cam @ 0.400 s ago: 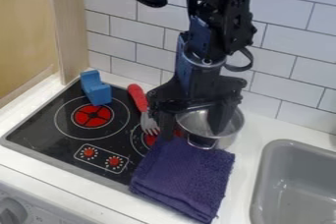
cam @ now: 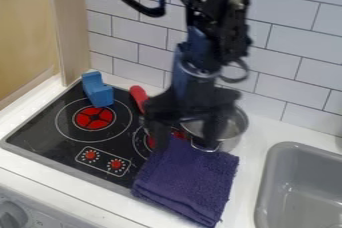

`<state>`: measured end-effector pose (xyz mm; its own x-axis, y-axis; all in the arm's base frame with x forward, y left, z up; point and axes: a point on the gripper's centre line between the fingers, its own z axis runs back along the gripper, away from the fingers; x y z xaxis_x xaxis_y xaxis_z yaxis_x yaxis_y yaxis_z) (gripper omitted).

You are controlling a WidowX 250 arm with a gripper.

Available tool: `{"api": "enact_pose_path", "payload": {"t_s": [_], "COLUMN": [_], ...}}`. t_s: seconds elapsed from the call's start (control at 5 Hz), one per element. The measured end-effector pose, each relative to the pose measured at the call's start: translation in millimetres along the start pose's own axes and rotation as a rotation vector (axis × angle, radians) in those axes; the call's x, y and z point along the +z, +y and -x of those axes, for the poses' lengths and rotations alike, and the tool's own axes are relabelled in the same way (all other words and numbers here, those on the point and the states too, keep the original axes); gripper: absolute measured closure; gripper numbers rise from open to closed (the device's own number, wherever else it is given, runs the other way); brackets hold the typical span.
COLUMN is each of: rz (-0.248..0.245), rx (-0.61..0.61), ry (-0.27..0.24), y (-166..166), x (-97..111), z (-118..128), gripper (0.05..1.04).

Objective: Put blue object and transfer to towel clothes

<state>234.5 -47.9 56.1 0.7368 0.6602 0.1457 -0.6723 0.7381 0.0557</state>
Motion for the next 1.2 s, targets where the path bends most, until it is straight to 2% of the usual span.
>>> {"api": "enact_pose_path", "payload": {"t_s": [0.2,0.4,0.6,0.8,1.0,1.2], "rz": [0.021,0.049,0.085,0.038,0.03,-0.019], "rx": [0.024,0.057,0.076,0.071,0.095,0.068], "ry": [0.002,-0.044,-0.114,-0.205,-0.315,-0.362], "y": [9,14,20,25,25,27], "x": [-2,-2,-4,-12,-12,-22], "z": [-19,-42,-67,-83,-100,-106], "gripper": [0.085,0.085,0.085,0.085,0.085,0.085]}}
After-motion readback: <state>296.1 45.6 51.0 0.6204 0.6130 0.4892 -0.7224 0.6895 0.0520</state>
